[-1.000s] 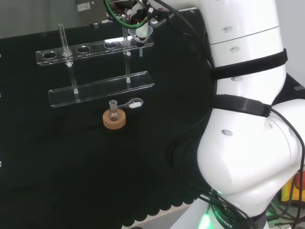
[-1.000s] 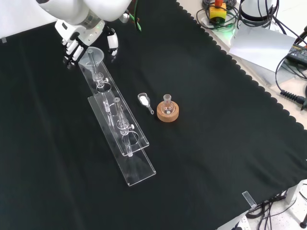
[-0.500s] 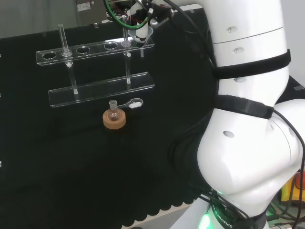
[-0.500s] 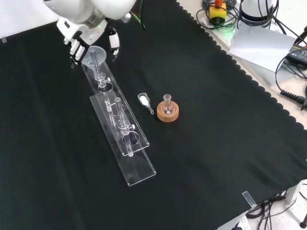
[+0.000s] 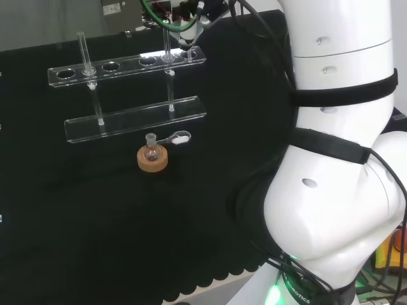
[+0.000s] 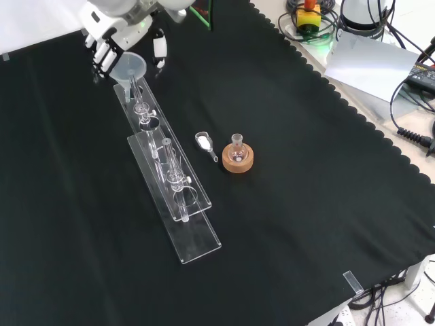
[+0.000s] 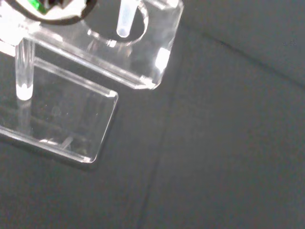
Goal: Pick up the funnel from the transparent funnel stand.
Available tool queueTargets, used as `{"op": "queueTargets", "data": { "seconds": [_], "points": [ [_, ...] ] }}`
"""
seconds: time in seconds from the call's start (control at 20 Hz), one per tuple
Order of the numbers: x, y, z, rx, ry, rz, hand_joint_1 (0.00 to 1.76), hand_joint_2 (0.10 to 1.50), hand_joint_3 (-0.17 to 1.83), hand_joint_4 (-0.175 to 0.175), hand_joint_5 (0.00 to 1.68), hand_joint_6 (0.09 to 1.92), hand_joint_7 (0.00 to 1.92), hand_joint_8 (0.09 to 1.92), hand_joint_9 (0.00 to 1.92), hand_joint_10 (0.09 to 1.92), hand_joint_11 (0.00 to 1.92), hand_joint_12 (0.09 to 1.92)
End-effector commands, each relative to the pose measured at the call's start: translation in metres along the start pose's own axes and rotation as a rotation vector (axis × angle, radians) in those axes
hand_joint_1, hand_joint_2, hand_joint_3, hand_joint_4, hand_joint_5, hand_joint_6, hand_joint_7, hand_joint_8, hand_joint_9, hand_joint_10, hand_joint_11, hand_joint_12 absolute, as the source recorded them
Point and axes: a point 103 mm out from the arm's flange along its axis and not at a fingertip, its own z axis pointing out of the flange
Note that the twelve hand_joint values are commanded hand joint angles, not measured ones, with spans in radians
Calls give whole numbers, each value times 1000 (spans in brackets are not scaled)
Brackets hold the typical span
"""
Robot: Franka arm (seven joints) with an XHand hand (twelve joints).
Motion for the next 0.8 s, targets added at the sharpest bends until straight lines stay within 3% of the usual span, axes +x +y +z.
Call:
{"op": "queueTargets", "data": {
  "seconds": [0.05, 0.8],
  "points": [
    [-14, -18, -12, -10, 6, 29, 867, 717, 701, 6, 592, 95, 455, 627, 878, 519, 430, 1332],
    [-24, -110, -28, -50, 56, 85, 872, 716, 714, 4, 594, 108, 455, 625, 889, 508, 446, 1319]
  ]
}}
